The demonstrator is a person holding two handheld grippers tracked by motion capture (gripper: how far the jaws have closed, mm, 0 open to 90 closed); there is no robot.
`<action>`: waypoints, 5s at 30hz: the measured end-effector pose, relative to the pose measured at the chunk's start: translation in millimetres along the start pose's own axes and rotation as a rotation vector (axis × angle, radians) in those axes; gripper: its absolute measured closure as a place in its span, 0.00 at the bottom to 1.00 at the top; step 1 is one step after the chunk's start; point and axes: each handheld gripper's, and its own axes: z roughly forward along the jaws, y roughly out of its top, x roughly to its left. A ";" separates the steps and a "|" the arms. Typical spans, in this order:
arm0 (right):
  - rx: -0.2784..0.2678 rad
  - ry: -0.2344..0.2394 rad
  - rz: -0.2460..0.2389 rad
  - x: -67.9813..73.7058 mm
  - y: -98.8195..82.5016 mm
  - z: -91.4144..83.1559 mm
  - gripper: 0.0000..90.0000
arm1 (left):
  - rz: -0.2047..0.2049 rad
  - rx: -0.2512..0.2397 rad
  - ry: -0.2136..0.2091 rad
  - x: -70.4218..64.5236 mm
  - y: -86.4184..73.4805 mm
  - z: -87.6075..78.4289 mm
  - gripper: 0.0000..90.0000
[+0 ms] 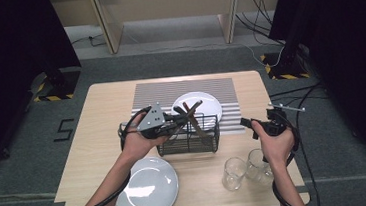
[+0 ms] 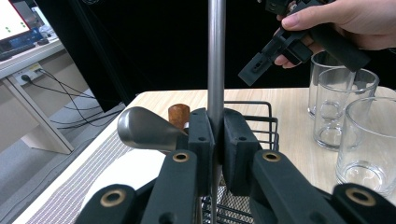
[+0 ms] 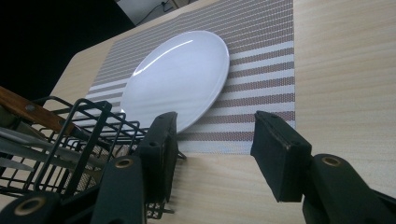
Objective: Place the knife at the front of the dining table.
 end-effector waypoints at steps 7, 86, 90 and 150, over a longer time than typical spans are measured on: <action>-0.001 0.000 0.000 0.1 0.0 -0.7 0.56 | 0.000 -0.006 0.002 0.5 1.3 -0.2 0.92; 0.006 0.006 0.013 -1.4 -1.3 1.1 0.55 | -0.047 -0.101 0.016 7.4 21.5 -15.8 0.92; 0.006 0.005 0.012 -1.5 -1.3 1.0 0.55 | -0.051 -0.105 0.016 7.0 22.3 -16.8 0.92; 0.011 0.012 0.022 -3.7 -2.3 2.7 0.55 | -0.081 -0.146 0.057 10.8 32.7 -35.4 0.92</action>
